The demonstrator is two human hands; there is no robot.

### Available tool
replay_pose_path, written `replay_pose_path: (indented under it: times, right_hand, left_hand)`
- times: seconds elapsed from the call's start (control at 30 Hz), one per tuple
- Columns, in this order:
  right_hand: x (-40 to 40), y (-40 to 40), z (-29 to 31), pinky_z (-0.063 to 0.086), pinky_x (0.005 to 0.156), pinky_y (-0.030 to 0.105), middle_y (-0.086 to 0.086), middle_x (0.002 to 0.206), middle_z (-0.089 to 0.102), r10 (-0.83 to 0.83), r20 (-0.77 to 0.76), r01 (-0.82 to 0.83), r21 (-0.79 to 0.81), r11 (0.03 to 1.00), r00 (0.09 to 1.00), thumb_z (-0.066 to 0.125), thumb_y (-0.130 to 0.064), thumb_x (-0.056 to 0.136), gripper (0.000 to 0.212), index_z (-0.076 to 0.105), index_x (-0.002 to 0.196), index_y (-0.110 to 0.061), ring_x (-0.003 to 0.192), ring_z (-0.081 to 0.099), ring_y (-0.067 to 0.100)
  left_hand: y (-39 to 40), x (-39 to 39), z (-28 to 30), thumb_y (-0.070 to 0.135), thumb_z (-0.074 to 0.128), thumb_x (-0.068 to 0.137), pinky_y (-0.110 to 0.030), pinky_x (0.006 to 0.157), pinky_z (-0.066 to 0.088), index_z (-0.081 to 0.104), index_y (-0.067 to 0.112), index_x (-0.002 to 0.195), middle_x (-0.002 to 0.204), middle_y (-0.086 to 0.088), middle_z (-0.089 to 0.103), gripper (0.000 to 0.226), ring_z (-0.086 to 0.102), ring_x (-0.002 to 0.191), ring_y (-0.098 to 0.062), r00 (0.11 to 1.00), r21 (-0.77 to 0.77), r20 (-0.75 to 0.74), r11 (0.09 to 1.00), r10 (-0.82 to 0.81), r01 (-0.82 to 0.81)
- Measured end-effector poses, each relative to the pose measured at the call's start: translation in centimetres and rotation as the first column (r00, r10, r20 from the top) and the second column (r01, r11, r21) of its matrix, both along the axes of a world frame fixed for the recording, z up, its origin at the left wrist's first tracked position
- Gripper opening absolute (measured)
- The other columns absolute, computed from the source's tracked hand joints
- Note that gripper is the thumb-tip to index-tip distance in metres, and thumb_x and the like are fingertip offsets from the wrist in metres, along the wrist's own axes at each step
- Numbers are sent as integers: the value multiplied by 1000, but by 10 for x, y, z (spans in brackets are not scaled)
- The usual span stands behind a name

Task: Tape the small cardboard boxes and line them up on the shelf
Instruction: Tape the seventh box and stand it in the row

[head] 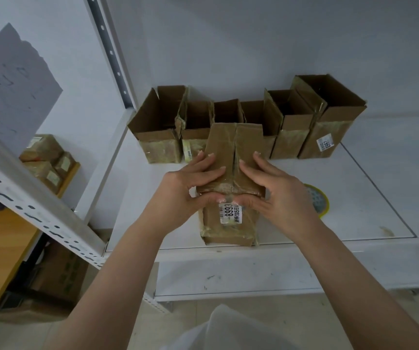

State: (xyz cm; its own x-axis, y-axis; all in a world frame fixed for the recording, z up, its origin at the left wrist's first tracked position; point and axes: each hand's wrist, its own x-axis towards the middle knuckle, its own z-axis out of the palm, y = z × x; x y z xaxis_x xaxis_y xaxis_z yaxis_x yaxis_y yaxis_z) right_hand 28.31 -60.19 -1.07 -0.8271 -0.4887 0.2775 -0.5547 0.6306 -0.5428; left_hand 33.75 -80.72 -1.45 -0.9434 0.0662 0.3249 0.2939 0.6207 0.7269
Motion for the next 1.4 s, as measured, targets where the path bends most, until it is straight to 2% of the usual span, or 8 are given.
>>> replay_pose_path:
  times: [0.23,0.37,0.47,0.63,0.73,0.97,1.1,1.4]
  right_hand:
    - [6,-8,-3,58,80,53,21,136,55,3,-188,5,44,999,982,54,-51,79,66,62,129,-8,107,66,38]
    - [3,-3,-3,51,98,47,12,144,49,0,-100,-2,-15,1000,995,50,-64,75,78,58,134,-14,124,56,28]
    - [6,-1,-4,43,106,38,6,150,42,-3,-44,1,-52,999,999,45,-74,70,88,54,138,-19,132,49,21]
    - [10,-8,-9,43,107,40,10,150,40,-53,-31,50,-93,994,998,64,-49,80,68,53,139,-16,133,48,26]
    - [5,-5,-4,35,111,30,10,150,41,-66,1,66,-121,990,998,74,-32,82,63,52,139,-15,135,44,22]
    - [0,0,24,33,93,-3,-7,133,57,-31,121,66,-293,954,992,73,-28,83,56,56,135,-17,117,45,-13]
    - [0,2,31,40,76,-3,-22,110,59,-24,131,63,-302,951,991,71,-29,84,51,60,132,-15,85,50,-30]
    - [-8,10,32,42,72,-3,-35,96,56,-36,139,78,-311,947,990,73,-27,83,47,63,128,-19,85,53,-28]
  left_hand:
    - [11,-1,-14,14,74,79,-40,111,38,63,1,123,133,-17,57,47,42,136,-32,971,-112,-226,989,75,-102]
    - [1,-1,-12,30,69,81,-41,111,41,60,9,130,141,-8,53,54,36,142,-20,990,-71,-142,997,18,-29]
    - [0,1,-14,17,73,84,-43,110,42,57,10,134,146,-6,48,53,30,144,-17,993,-51,-118,999,5,-11]
    - [4,1,-18,16,71,87,-34,110,41,54,14,138,149,-2,46,53,29,145,-12,992,-35,-123,999,11,-15]
    - [-2,5,-10,33,53,96,-16,105,41,45,26,143,150,7,44,48,33,142,-4,998,193,-69,981,8,5]
    - [10,-2,10,36,26,102,-31,120,24,27,32,146,156,0,34,44,25,147,-16,996,270,-82,963,45,-21]
    - [21,-6,19,41,19,100,-50,118,26,28,38,144,153,-4,39,45,27,147,-24,999,311,-38,950,-26,36]
    - [23,-12,22,57,29,96,-48,104,43,41,12,132,133,-11,44,59,46,128,-24,984,168,-118,974,-133,152]
